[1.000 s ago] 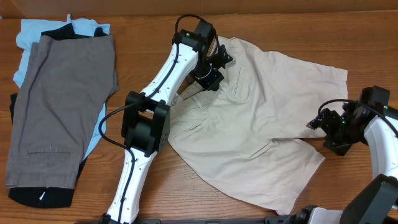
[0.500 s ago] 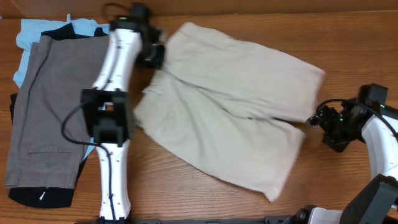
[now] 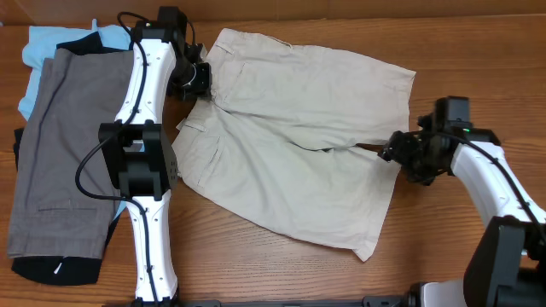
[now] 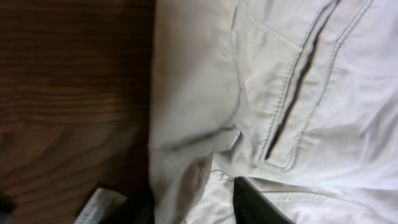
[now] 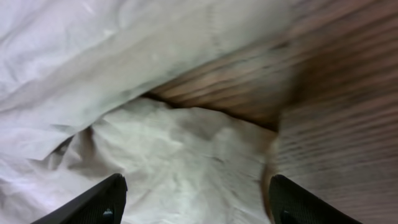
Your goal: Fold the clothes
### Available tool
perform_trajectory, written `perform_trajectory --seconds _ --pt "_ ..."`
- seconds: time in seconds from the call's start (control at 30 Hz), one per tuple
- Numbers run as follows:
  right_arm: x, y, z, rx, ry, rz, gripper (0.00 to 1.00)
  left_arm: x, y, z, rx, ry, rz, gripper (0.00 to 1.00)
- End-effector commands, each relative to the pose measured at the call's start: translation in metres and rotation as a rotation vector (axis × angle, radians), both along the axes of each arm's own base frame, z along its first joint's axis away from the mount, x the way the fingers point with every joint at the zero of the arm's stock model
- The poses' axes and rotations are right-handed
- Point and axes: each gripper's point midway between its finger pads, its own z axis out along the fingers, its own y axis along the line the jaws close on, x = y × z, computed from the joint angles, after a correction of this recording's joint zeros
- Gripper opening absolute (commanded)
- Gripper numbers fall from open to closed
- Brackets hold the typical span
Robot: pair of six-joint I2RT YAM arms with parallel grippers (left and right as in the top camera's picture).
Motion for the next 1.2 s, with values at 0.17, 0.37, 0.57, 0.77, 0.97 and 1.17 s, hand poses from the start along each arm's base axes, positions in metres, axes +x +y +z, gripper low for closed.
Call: perform_trajectory --seconds 0.17,0.37,0.57,0.77,0.97,1.17 --pt "0.010 0.010 0.025 0.027 -0.063 -0.044 0.76 0.006 0.010 0.047 0.027 -0.080 -0.029 0.68" --pt "-0.015 0.016 0.071 0.047 -0.127 -0.036 0.77 -0.007 0.008 0.126 0.037 -0.176 -0.097 0.79" --pt "-0.052 0.032 0.107 0.051 -0.165 0.006 0.77 -0.013 0.001 0.192 0.007 -0.336 -0.088 0.86" --pt "-0.089 0.075 0.101 0.080 -0.069 0.103 0.80 -0.030 -0.004 0.241 0.003 -0.439 -0.083 0.86" --pt "-0.122 0.115 0.059 0.098 0.055 0.177 0.82 -0.048 -0.006 0.280 0.011 -0.529 -0.097 0.91" --pt "-0.134 0.129 0.009 0.103 0.127 0.138 0.79 -0.050 -0.009 0.278 0.014 -0.516 -0.103 0.95"
